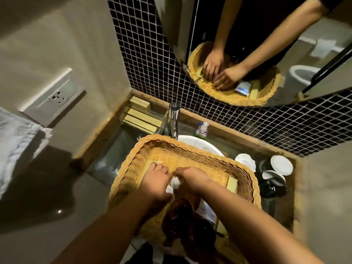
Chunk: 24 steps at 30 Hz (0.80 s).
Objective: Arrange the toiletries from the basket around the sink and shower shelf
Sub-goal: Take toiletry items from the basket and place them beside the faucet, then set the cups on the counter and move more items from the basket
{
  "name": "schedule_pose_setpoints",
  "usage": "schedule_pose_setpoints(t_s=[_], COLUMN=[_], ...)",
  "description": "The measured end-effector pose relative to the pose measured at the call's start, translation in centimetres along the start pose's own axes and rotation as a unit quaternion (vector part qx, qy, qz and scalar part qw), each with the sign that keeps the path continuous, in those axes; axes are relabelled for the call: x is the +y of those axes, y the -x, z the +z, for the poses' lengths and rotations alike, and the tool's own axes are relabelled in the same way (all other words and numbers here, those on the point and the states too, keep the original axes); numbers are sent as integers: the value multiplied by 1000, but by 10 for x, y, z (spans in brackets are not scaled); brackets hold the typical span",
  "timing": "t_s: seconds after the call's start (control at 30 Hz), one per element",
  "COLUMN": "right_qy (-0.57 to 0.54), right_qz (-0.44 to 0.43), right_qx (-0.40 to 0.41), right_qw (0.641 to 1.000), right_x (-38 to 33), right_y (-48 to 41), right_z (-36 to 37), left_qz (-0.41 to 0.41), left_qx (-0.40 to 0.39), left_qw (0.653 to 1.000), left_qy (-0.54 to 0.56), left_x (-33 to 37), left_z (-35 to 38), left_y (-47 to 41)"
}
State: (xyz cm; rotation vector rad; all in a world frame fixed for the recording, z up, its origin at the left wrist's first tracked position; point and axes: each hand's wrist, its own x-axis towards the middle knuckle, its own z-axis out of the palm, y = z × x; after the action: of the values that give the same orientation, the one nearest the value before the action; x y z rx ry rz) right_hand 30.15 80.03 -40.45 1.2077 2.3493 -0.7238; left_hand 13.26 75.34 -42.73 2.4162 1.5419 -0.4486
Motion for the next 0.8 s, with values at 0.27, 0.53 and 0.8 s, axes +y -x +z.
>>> schedule_pose_setpoints(t_s=[0.27, 0.53, 0.8], right_qy=[55, 90, 33], right_qz=[-105, -95, -17], right_qx=[17, 78, 101], right_qw=[993, 988, 994], right_x=[20, 30, 53], right_y=[-4, 7, 28], right_z=[30, 49, 50], left_qz=[46, 69, 86], left_qx=[14, 5, 18], left_qw=[999, 998, 996], left_qy=[-11, 9, 25], left_x=[-2, 6, 23], left_z=[28, 42, 28], left_y=[-7, -7, -34])
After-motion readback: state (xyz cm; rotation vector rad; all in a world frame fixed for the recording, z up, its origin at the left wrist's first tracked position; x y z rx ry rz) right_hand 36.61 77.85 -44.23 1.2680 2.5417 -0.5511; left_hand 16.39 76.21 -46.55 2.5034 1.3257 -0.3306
